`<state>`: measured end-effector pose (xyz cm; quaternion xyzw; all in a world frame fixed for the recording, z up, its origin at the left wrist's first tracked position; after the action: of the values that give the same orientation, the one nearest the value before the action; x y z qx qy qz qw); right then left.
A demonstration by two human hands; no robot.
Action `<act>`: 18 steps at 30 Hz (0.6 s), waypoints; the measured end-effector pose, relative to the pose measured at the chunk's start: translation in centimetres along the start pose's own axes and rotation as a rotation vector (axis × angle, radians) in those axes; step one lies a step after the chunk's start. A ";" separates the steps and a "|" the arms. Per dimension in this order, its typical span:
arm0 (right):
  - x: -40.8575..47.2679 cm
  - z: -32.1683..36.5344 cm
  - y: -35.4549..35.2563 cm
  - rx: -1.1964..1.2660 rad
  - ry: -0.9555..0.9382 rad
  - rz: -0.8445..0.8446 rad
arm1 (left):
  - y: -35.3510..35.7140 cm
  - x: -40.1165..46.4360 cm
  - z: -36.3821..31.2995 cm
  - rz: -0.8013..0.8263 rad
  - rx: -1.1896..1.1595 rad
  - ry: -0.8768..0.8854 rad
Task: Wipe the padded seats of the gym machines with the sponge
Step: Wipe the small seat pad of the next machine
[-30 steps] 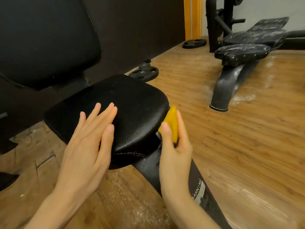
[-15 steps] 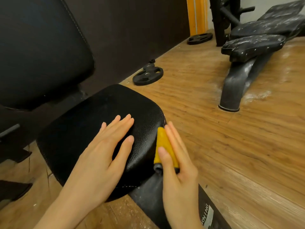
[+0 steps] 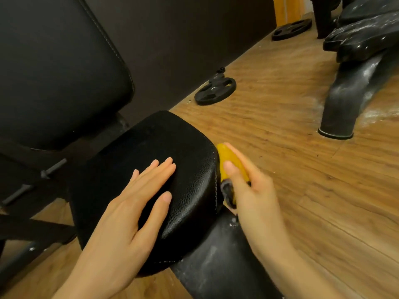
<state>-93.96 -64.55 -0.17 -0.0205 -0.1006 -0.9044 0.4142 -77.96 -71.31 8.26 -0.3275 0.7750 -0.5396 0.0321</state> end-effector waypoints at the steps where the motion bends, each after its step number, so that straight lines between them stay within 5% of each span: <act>1: 1.3 0.3 -0.2 0.017 0.056 0.029 | 0.0 0.0 -0.2 -0.001 0.000 -0.003; 8: -4.7 1.2 0.6 -0.131 -0.262 -0.044 | -0.2 0.1 -0.4 0.022 0.010 -0.033; 14: 3.0 0.2 -0.4 0.115 0.093 0.128 | -0.2 0.4 -1.4 0.013 0.057 -0.065; 18: -1.1 0.6 0.1 0.134 0.023 0.018 | 0.7 0.8 -2.3 0.011 0.065 -0.064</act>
<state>-93.26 -63.68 0.27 0.0168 -0.1559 -0.8921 0.4238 -79.90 -69.71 8.88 -0.3390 0.7576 -0.5534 0.0705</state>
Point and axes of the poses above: each hand's wrist, its own x-axis towards the middle knuckle, its own y-axis out of the palm, z = x × y, the point moved 5 cm from there along x, towards the middle knuckle, and after that the axes turned 11 degrees about -x, right-handed, at the moved point
